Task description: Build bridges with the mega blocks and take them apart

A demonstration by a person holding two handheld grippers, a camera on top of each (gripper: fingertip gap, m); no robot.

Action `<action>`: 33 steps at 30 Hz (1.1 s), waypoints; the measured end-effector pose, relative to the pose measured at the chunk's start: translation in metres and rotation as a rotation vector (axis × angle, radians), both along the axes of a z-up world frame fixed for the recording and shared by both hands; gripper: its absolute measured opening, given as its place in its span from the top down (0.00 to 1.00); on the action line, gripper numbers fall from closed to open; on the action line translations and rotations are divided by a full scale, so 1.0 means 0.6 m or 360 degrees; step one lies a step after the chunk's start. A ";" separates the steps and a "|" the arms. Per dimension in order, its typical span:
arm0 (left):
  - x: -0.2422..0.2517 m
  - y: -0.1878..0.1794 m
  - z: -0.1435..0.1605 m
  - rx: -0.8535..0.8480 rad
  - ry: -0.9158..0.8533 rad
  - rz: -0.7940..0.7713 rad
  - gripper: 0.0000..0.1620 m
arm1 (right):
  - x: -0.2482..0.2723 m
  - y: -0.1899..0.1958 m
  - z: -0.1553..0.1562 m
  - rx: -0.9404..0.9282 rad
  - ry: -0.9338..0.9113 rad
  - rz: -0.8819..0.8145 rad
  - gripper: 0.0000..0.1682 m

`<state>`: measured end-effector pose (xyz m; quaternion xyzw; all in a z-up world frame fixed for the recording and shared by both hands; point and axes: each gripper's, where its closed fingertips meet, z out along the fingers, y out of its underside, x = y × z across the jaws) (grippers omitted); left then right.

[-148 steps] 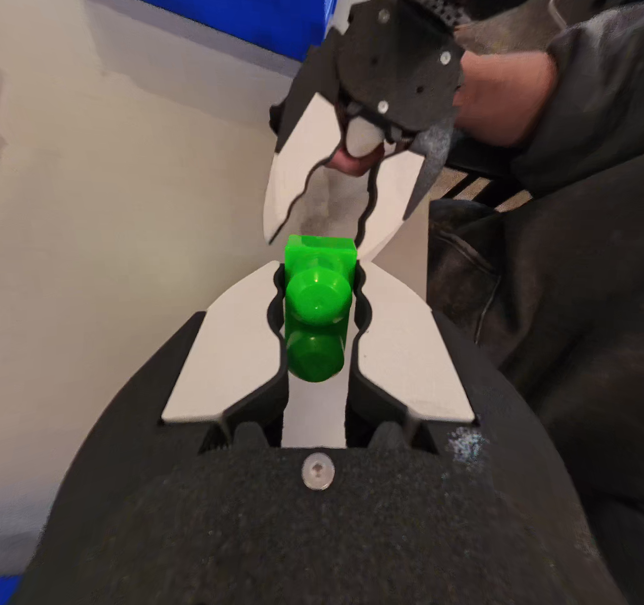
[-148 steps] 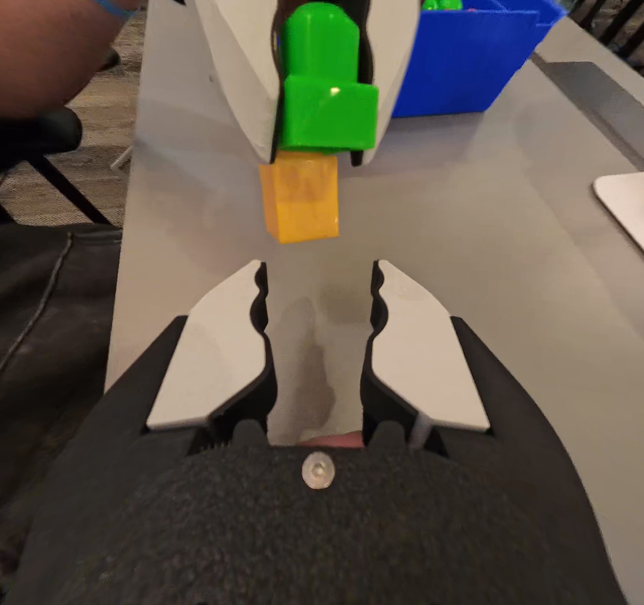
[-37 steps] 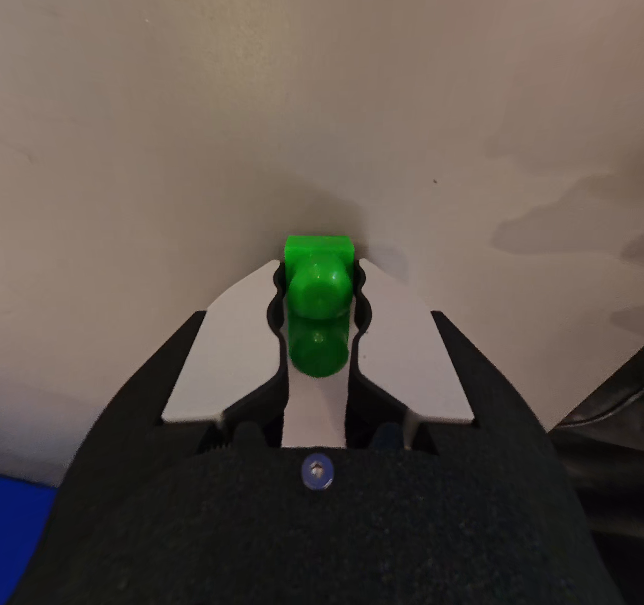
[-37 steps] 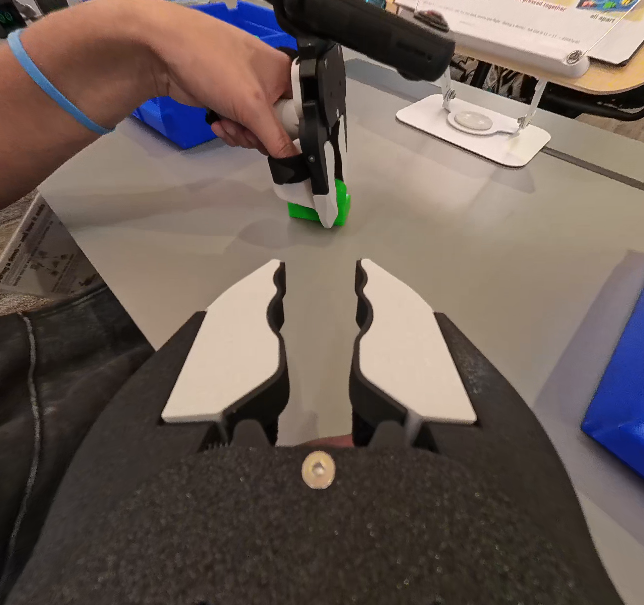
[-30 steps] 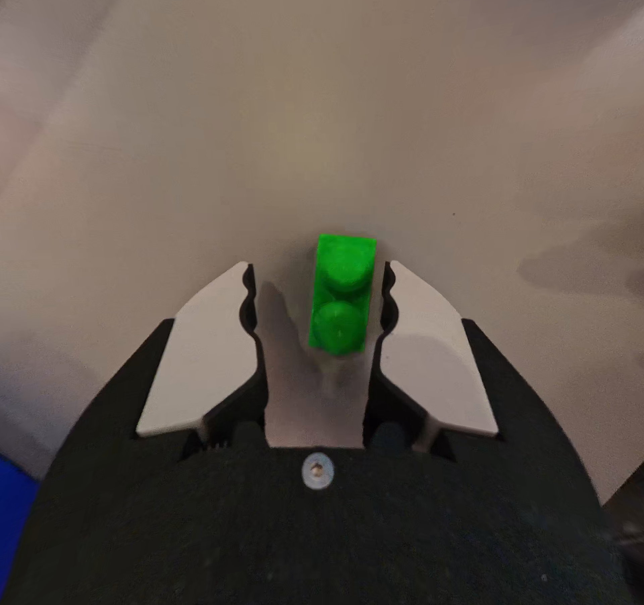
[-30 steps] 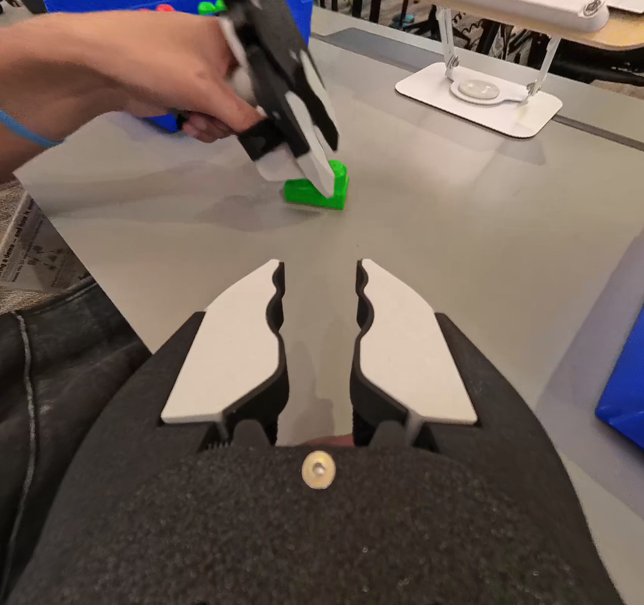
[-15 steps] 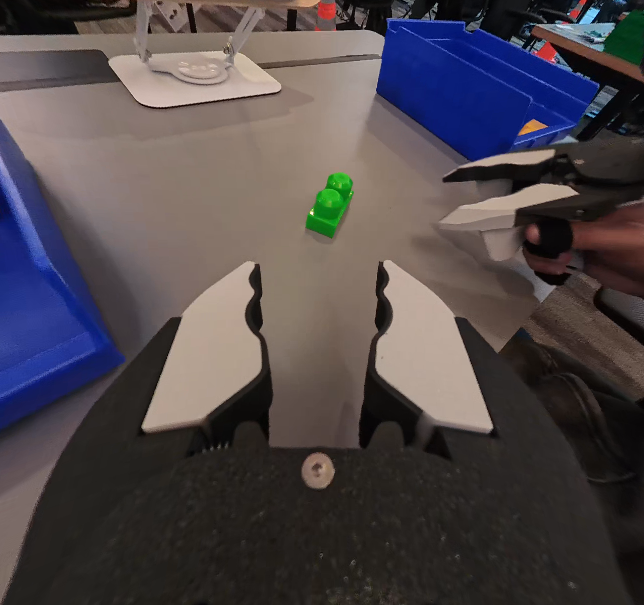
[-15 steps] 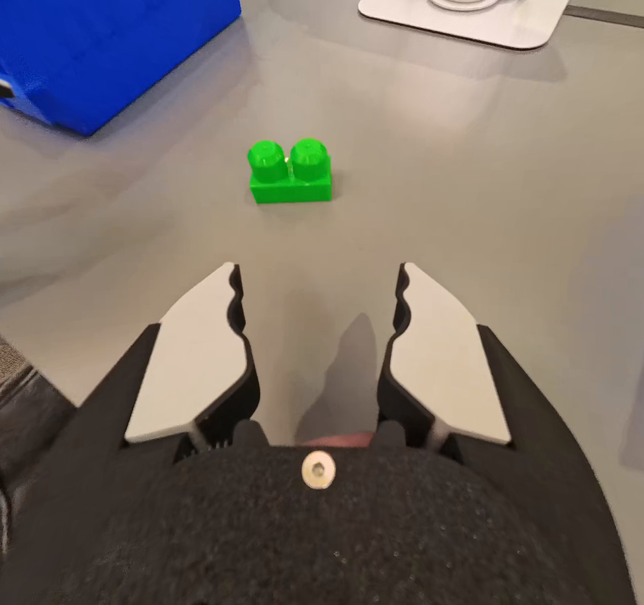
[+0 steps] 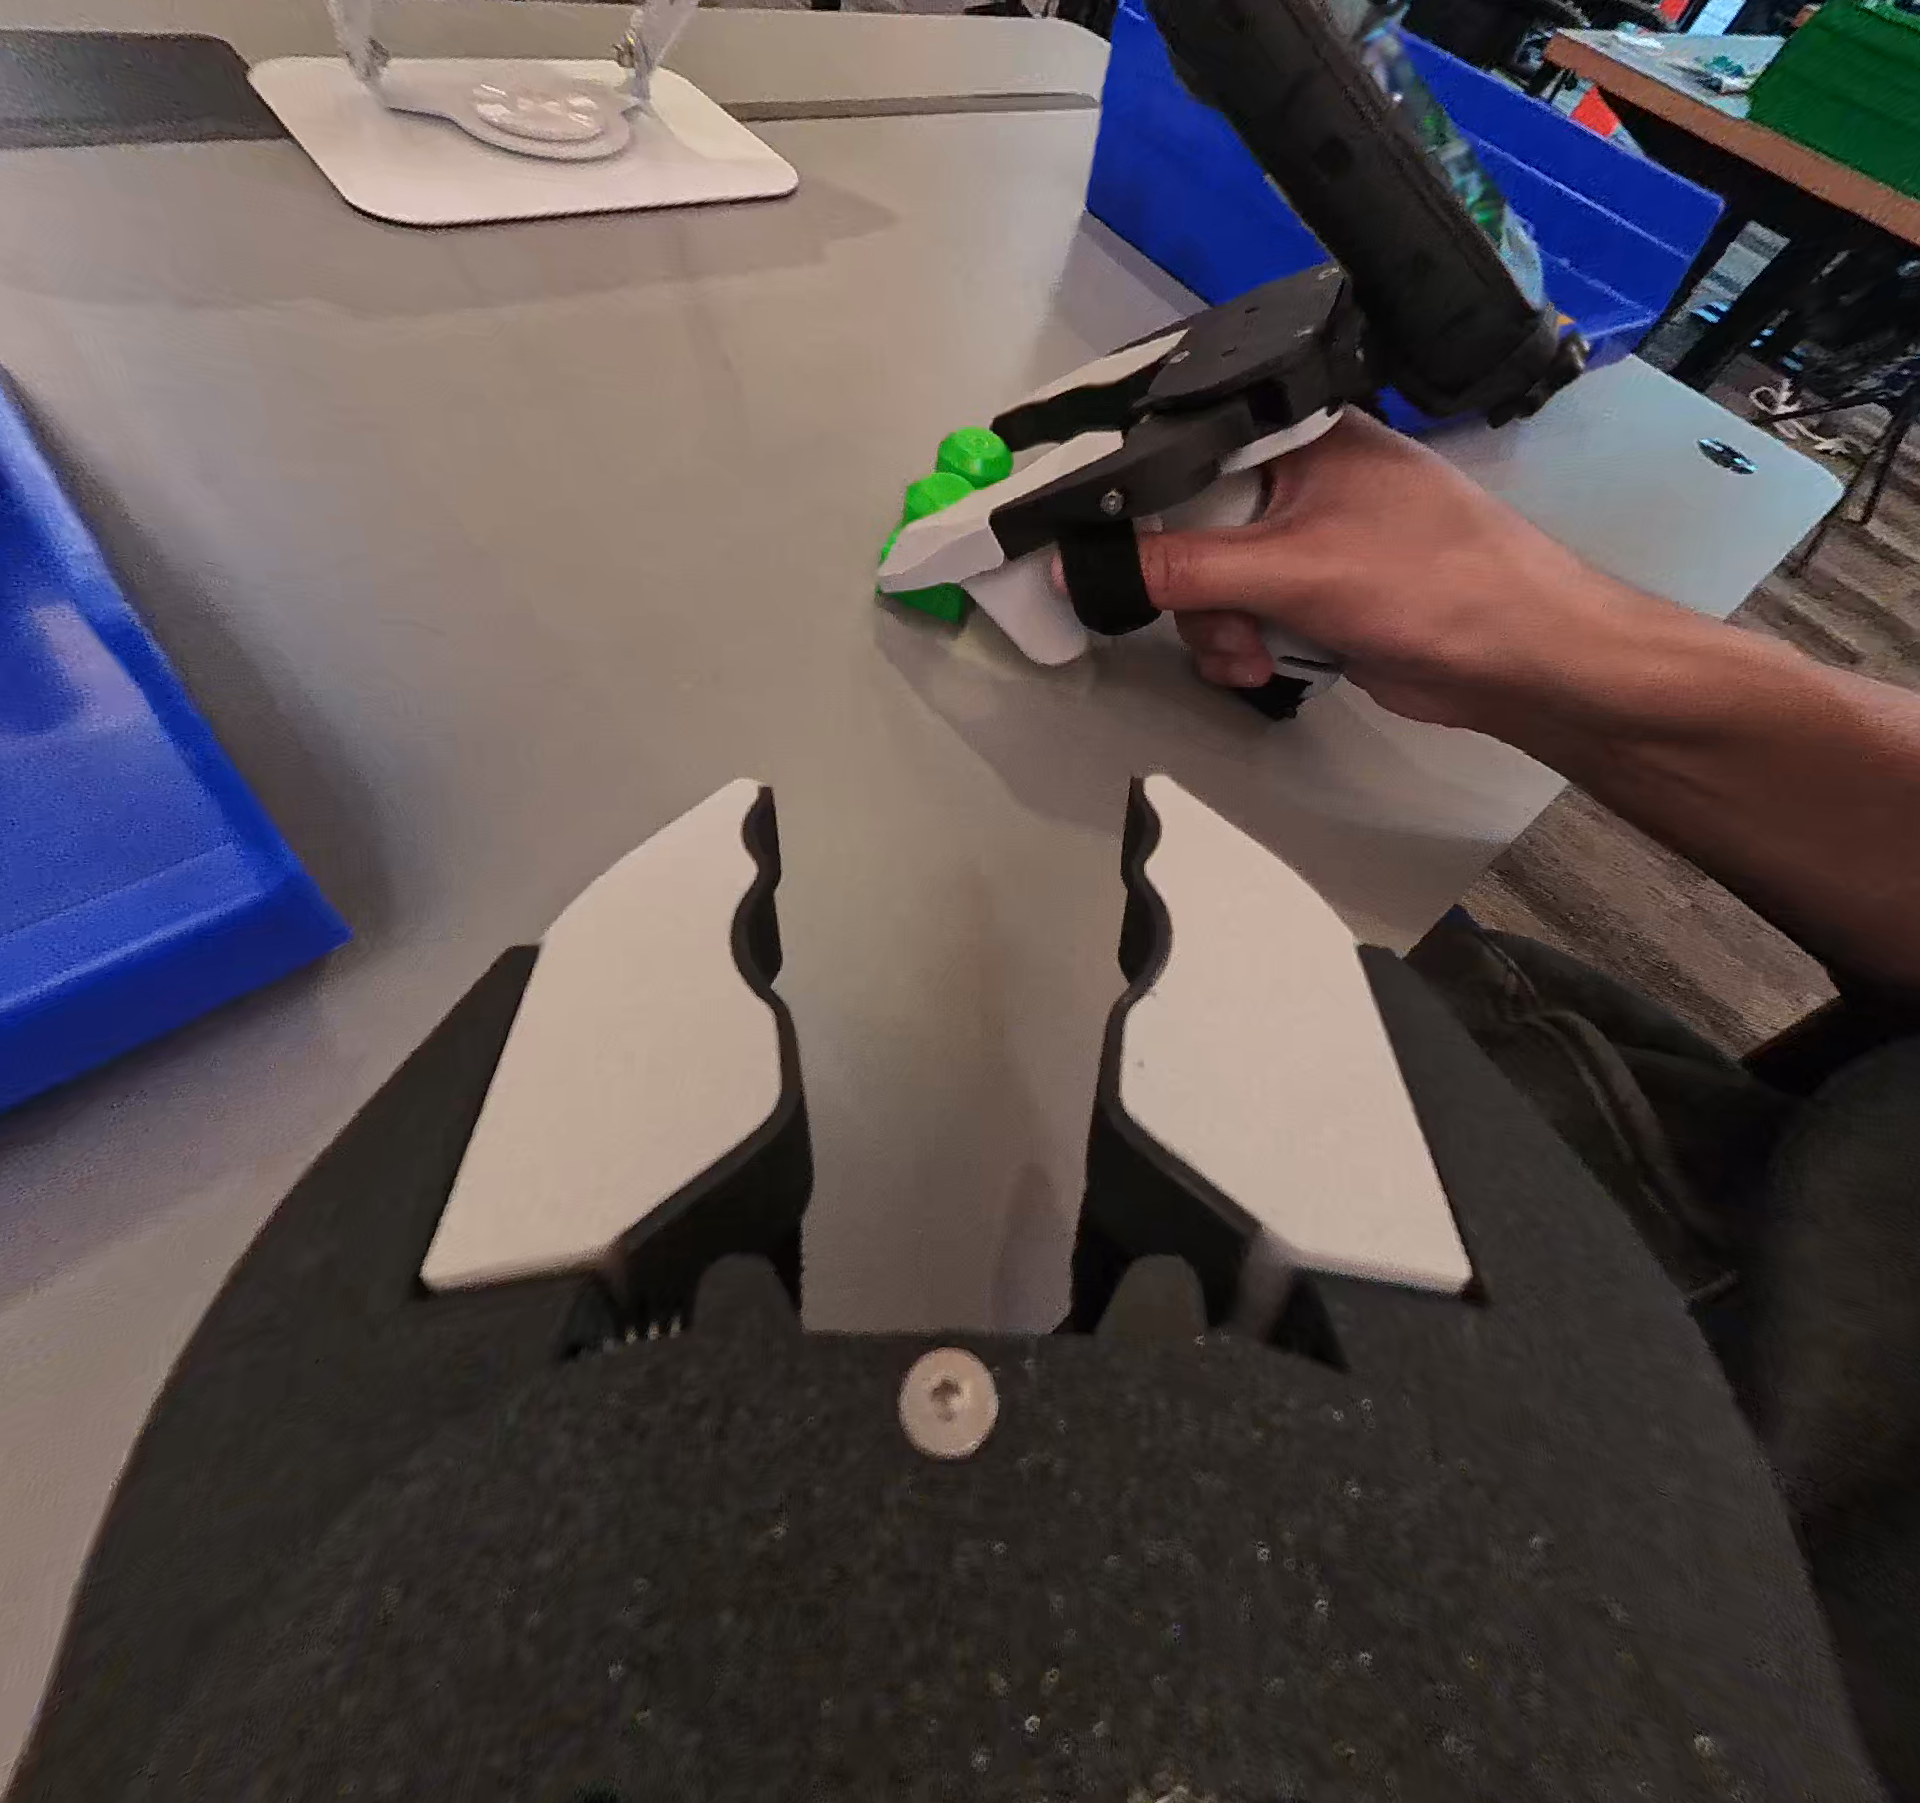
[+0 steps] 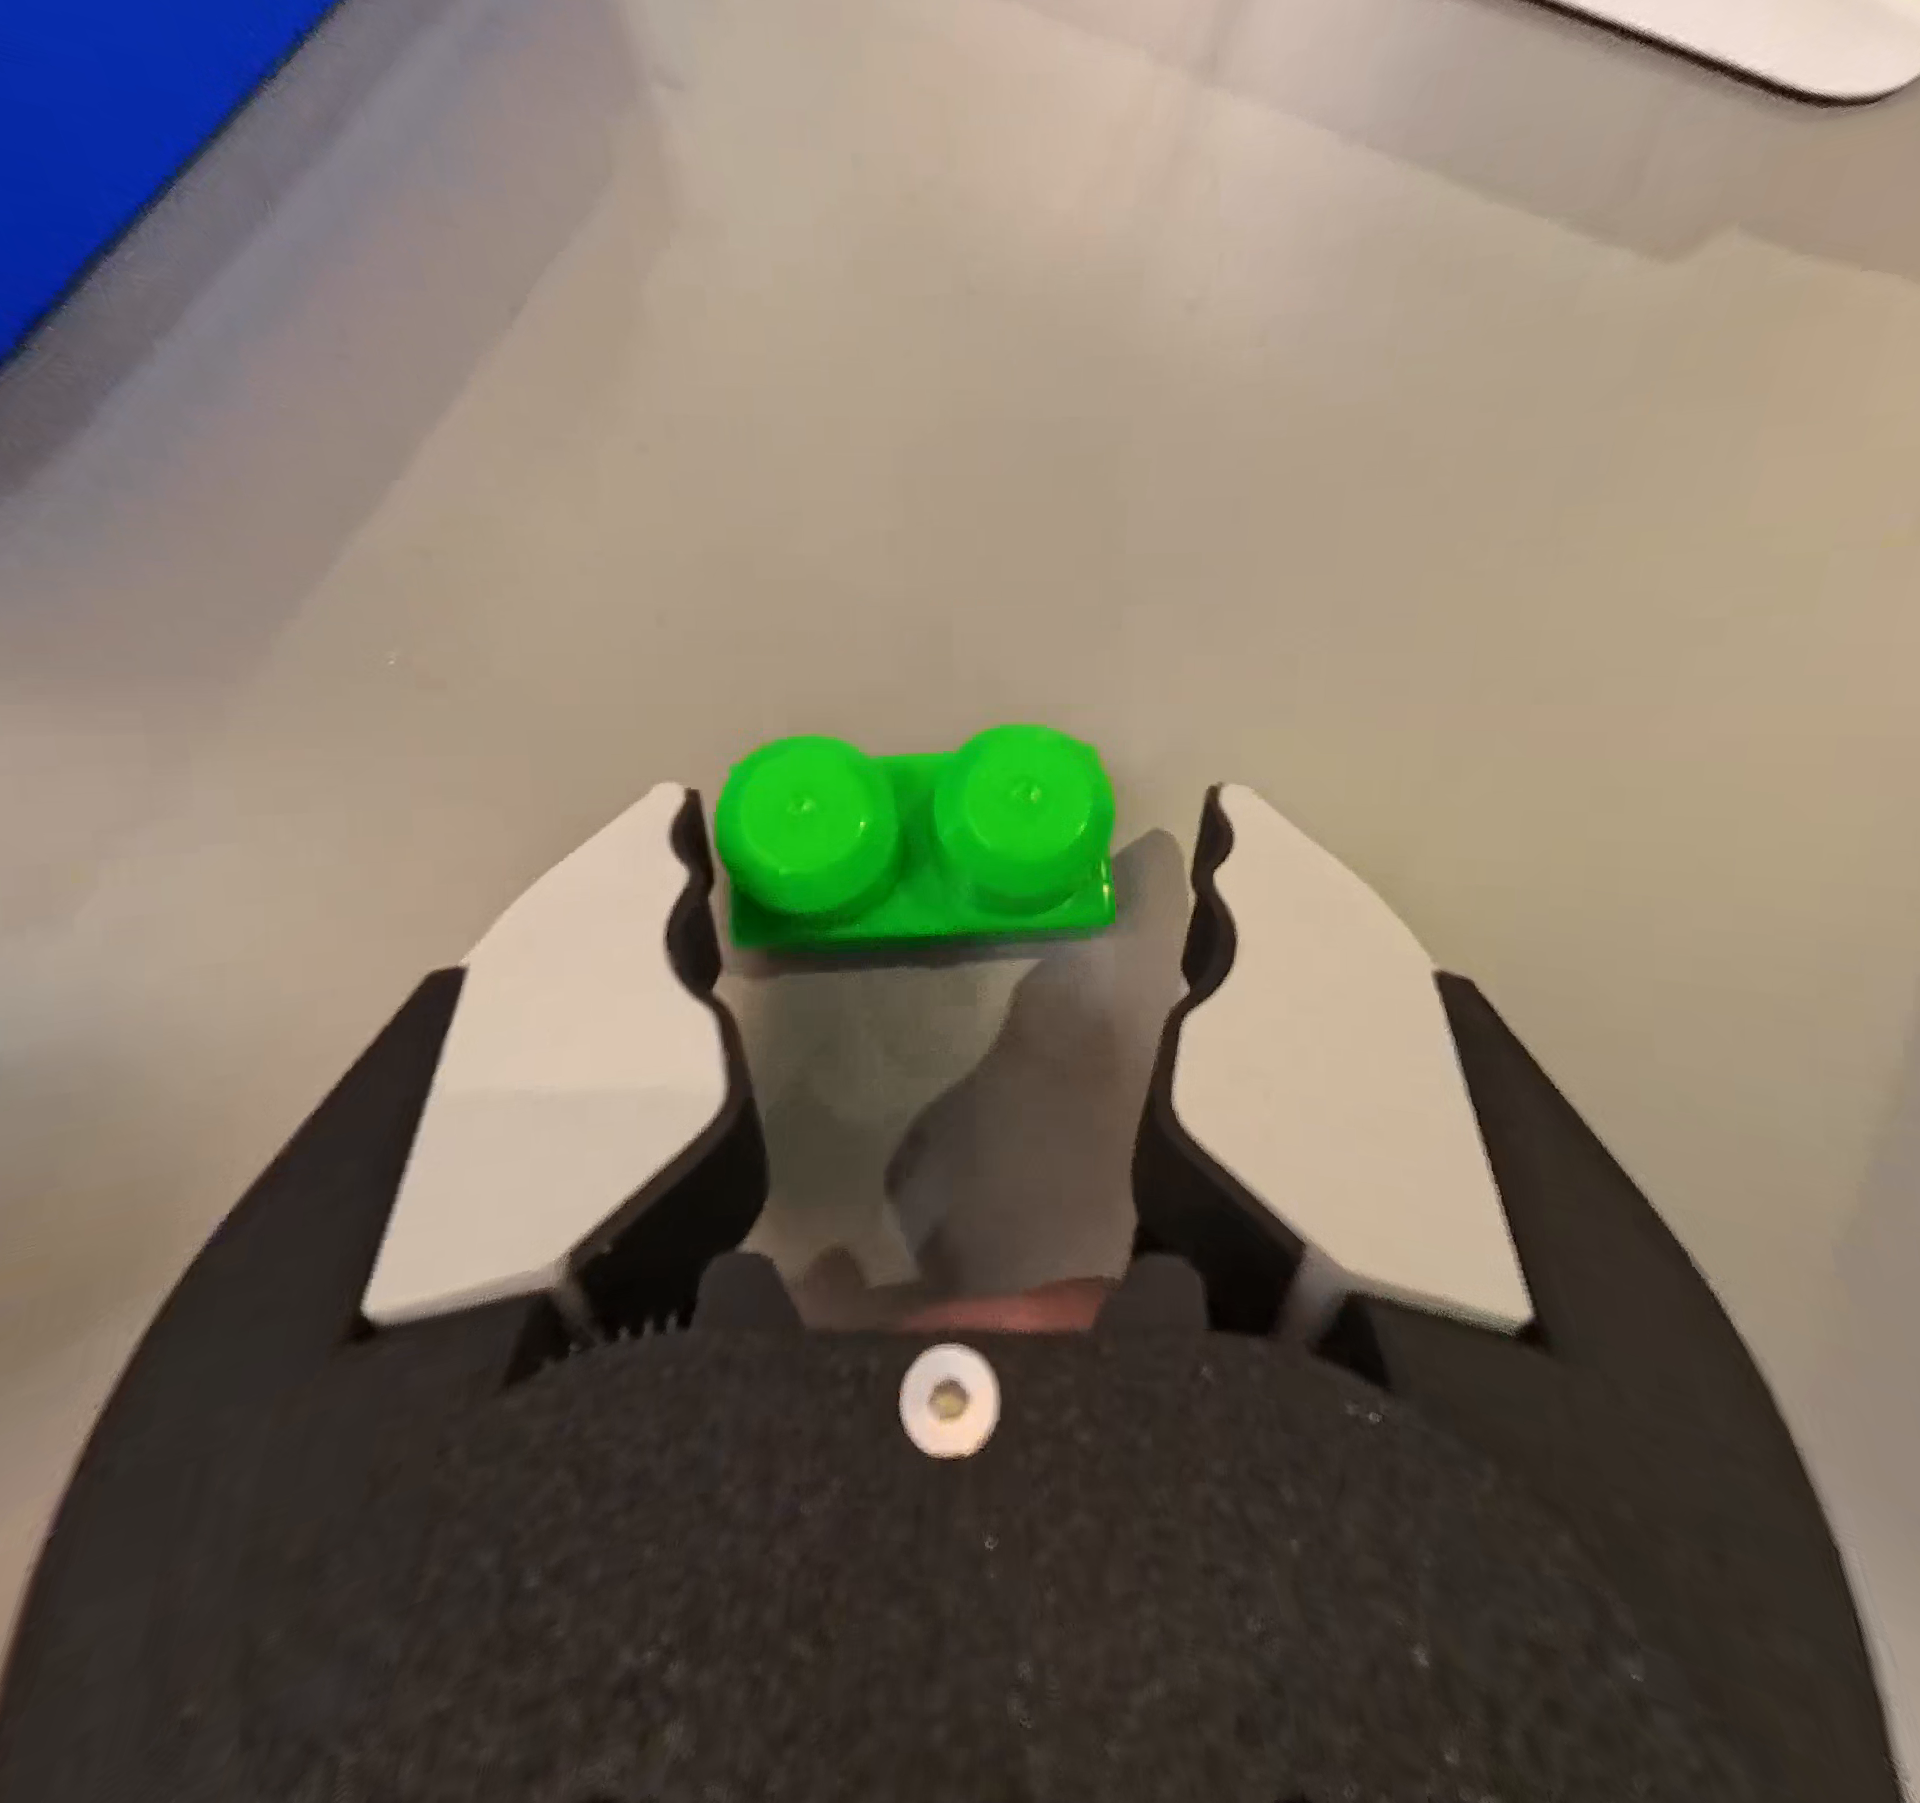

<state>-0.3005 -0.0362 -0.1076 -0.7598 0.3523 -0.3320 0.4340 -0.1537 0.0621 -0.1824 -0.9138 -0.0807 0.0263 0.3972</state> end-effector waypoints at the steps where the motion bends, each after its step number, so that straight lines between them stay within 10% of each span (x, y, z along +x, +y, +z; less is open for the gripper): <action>1: -0.003 0.001 0.002 0.0014 0.0001 0.0009 0.61 | -0.002 0.001 -0.007 -0.0047 -0.0003 0.0008 0.52; 7: 0.002 -0.010 -0.004 -0.0023 0.0009 -0.0040 0.61 | -0.011 -0.002 0.010 -0.0001 0.0165 0.0081 0.57; 13: 0.004 -0.007 -0.012 -0.0057 0.0008 -0.0051 0.62 | 0.042 -0.056 0.142 0.0355 0.0180 0.0150 0.57; 23: 0.020 -0.013 -0.024 -0.0119 0.0031 -0.0120 0.62 | 0.380 -0.174 0.350 0.0350 -0.0593 -0.0084 0.56; 27: 0.028 -0.020 -0.025 -0.0121 0.0048 -0.0163 0.62 | 0.530 -0.197 0.330 -0.0039 -0.0668 -0.0153 0.56; 33: 0.036 -0.027 -0.029 -0.0132 0.0072 -0.0214 0.62 | 0.614 -0.193 0.159 -0.0794 -0.0575 0.0004 0.56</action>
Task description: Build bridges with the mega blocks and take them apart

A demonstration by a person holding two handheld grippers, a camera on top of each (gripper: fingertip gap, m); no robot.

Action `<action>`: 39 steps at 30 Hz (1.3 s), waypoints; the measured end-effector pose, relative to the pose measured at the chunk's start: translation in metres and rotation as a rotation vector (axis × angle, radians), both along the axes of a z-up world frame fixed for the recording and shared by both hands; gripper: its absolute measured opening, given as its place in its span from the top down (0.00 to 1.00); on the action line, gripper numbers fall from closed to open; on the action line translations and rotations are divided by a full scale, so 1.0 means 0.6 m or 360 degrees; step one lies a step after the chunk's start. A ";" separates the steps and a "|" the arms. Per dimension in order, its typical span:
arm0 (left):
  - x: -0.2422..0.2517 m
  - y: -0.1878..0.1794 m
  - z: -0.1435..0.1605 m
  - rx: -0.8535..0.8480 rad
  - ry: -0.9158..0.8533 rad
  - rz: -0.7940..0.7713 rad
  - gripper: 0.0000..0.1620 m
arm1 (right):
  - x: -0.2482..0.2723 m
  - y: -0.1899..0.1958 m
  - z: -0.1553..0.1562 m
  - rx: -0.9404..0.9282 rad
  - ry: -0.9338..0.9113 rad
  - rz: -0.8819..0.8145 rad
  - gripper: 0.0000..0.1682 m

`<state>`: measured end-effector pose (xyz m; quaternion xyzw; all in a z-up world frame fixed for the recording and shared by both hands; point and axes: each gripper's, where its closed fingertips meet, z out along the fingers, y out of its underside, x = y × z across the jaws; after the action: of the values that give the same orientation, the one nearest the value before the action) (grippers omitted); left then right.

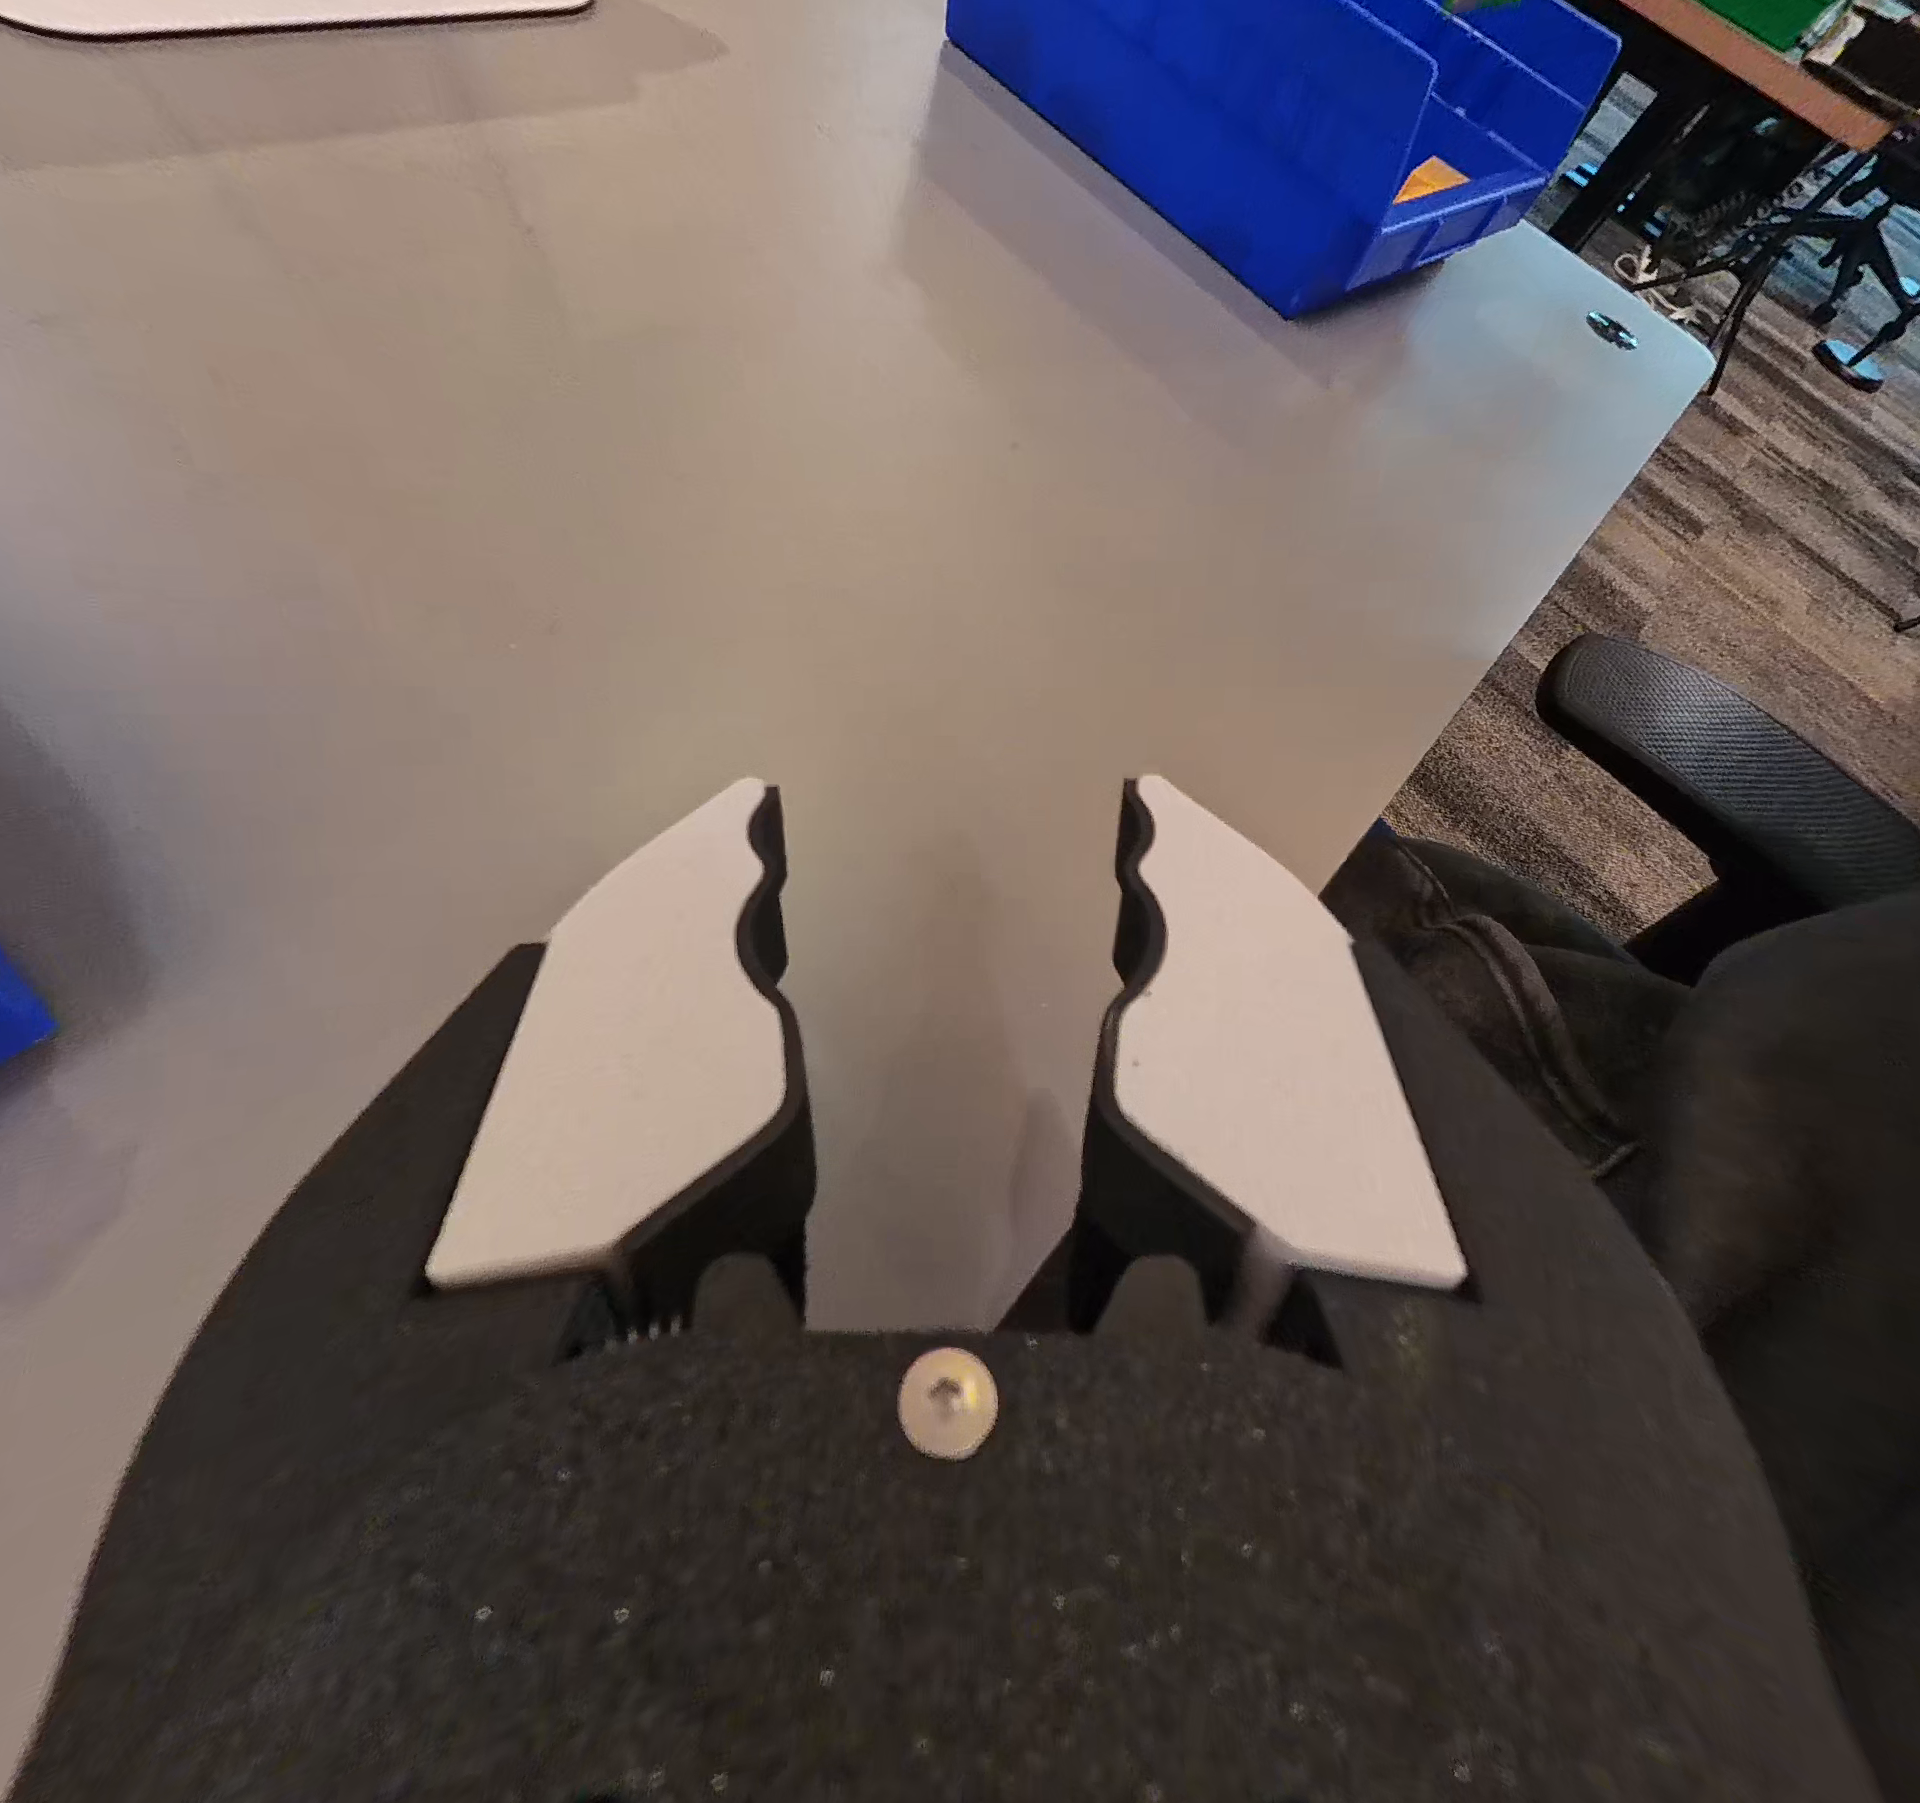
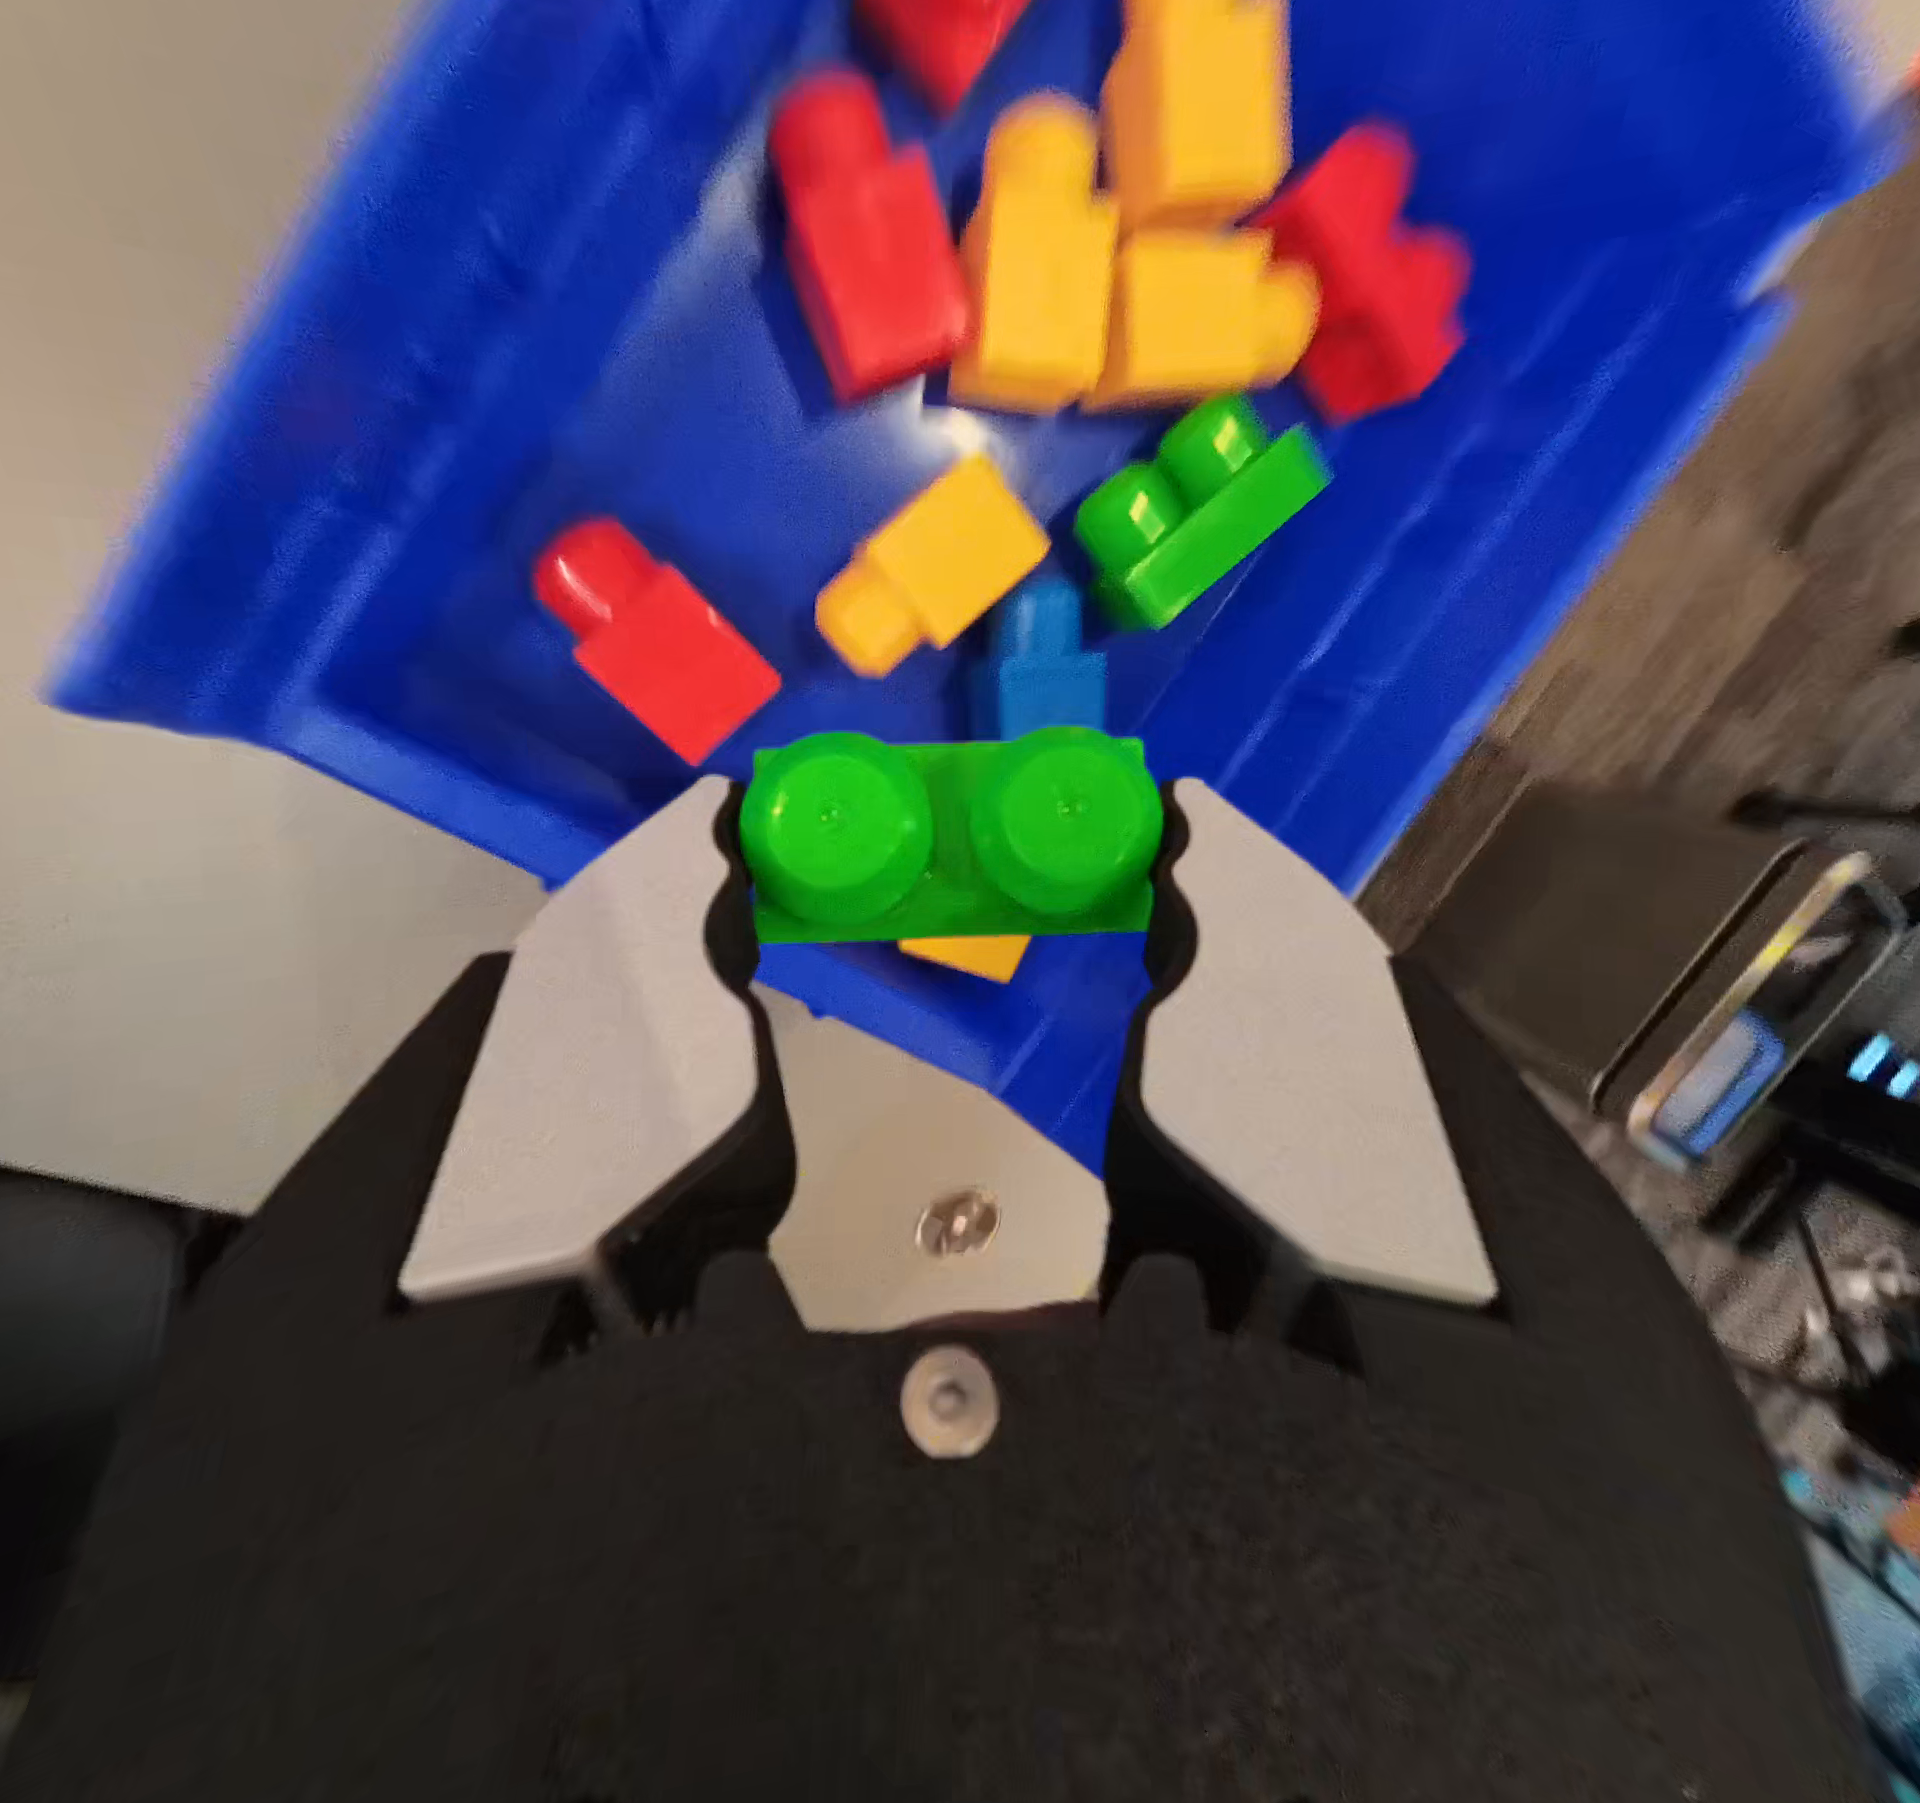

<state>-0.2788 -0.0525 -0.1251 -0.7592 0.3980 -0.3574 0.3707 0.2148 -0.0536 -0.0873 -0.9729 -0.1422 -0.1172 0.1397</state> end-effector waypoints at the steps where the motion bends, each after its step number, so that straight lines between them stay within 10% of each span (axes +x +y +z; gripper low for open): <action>1: 0.000 -0.001 0.001 0.0001 0.0000 -0.0005 0.62 | 0.004 -0.010 -0.026 -0.0141 0.0007 -0.0012 0.56; 13: 0.000 -0.006 -0.007 0.0000 0.0032 -0.0015 0.62 | 0.023 -0.030 -0.129 -0.0854 -0.0104 0.0036 0.56; 23: -0.001 -0.010 -0.012 -0.0005 0.0053 -0.0020 0.62 | 0.027 -0.008 -0.126 -0.0718 -0.0293 0.0035 0.50; 29: -0.006 -0.004 -0.005 0.0017 0.0025 0.0012 0.62 | -0.086 0.012 0.002 0.0095 -0.0227 0.0220 0.56; 35: -0.003 0.002 0.003 0.0068 -0.0005 0.0031 0.62 | -0.389 -0.014 0.123 0.1156 0.0716 0.0769 0.62; 39: -0.001 0.007 0.008 0.0117 -0.0006 0.0047 0.62 | -0.506 -0.036 0.085 0.1307 0.1336 0.0724 0.67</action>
<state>-0.2791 -0.0482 -0.1200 -0.7502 0.3990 -0.3383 0.4043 -0.0886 -0.0754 -0.0363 -0.7483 -0.2220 0.2622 0.5674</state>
